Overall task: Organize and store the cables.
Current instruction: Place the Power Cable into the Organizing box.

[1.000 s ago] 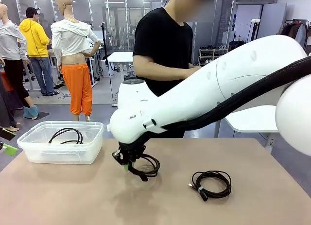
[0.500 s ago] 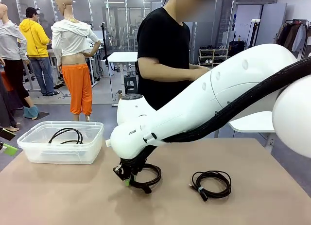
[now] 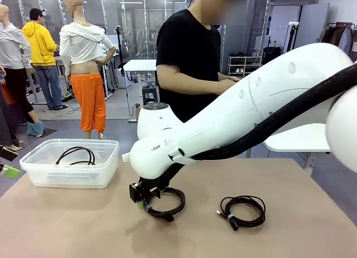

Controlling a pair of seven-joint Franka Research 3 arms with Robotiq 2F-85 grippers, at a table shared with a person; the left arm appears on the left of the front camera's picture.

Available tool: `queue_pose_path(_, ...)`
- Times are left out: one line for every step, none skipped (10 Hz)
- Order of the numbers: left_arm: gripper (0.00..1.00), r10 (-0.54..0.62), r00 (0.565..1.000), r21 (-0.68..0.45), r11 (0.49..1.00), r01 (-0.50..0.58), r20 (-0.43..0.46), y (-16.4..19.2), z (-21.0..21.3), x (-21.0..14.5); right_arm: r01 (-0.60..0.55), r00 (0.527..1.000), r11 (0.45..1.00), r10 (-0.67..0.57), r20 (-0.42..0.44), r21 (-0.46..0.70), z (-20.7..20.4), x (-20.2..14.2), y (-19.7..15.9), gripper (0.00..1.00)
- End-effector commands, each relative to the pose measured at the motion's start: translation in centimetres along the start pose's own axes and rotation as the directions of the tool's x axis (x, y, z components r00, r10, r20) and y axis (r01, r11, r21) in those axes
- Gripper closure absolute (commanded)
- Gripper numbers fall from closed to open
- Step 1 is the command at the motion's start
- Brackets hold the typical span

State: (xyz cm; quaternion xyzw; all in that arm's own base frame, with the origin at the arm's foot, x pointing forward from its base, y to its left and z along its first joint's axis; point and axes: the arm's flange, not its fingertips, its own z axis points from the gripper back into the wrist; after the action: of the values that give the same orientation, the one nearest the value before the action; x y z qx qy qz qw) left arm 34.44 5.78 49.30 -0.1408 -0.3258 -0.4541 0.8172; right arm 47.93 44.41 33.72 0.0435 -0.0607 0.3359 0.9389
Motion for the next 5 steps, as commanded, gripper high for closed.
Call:
queue_pose_path(0.00,0.011,1.000,-0.007,1.000,-0.011,-0.015,-0.2,0.2,0.1,-0.066,0.995,0.998,0.064,0.082,0.013,3.0,-3.3,-1.5,0.00)
queue_pose_path(0.00,0.011,1.000,-0.007,1.000,-0.011,-0.015,-0.2,0.2,0.1,-0.107,0.989,0.993,0.103,0.109,0.039,5.1,-4.8,-3.2,0.00)
queue_pose_path(0.00,0.011,1.000,-0.007,1.000,-0.011,-0.015,-0.2,0.2,0.1,-0.108,0.985,0.992,0.099,0.144,0.057,7.2,-6.8,-5.5,0.00)
queue_pose_path(0.00,0.011,1.000,-0.007,1.000,-0.011,-0.015,-0.2,0.2,0.1,-0.132,0.980,0.986,0.115,0.165,0.099,8.9,-8.3,-7.7,0.00)
queue_pose_path(0.00,0.011,1.000,-0.007,1.000,-0.011,-0.015,-0.2,0.2,0.1,-0.168,0.973,0.979,0.146,0.177,0.118,10.1,-9.9,-9.9,0.00)
